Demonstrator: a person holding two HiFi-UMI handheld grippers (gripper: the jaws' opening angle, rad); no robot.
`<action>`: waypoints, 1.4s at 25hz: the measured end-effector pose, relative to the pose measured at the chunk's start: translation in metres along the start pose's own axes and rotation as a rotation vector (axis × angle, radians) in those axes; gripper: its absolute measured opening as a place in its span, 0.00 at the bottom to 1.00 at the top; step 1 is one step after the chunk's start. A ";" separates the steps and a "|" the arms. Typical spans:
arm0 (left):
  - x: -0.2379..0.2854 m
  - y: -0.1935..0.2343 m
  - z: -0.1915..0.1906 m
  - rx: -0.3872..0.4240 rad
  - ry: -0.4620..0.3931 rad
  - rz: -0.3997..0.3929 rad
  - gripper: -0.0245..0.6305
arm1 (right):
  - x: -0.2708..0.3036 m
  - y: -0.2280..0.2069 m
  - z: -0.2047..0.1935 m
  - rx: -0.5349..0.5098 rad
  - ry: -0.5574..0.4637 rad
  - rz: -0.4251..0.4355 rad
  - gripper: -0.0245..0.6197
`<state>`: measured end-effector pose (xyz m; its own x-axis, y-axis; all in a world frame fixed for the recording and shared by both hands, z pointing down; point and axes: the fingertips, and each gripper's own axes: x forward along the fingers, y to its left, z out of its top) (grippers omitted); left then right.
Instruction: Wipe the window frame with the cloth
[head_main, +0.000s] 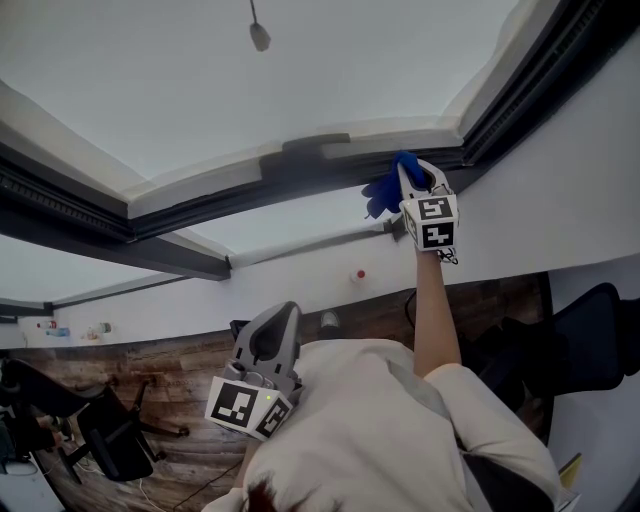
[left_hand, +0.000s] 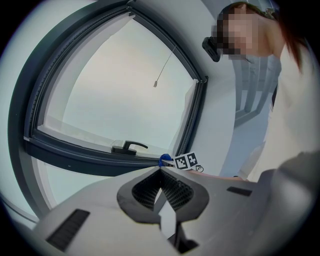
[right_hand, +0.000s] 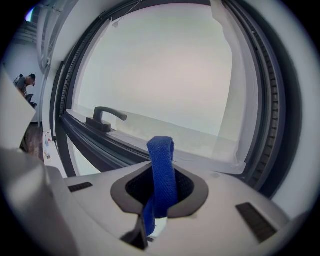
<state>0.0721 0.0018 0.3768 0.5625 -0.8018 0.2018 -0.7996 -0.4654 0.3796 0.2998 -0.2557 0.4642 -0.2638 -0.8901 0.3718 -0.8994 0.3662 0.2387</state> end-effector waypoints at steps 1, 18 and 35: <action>0.000 0.000 0.000 -0.001 0.000 0.000 0.05 | 0.000 -0.001 0.000 0.001 0.000 -0.001 0.11; 0.001 0.003 0.001 0.001 -0.006 0.017 0.05 | -0.004 -0.029 -0.010 0.039 0.013 -0.057 0.11; 0.014 0.001 0.005 0.009 -0.006 0.001 0.05 | -0.008 -0.051 -0.016 0.060 0.012 -0.092 0.11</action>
<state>0.0782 -0.0114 0.3755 0.5607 -0.8044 0.1965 -0.8019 -0.4683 0.3711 0.3536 -0.2629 0.4637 -0.1750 -0.9159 0.3613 -0.9391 0.2656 0.2183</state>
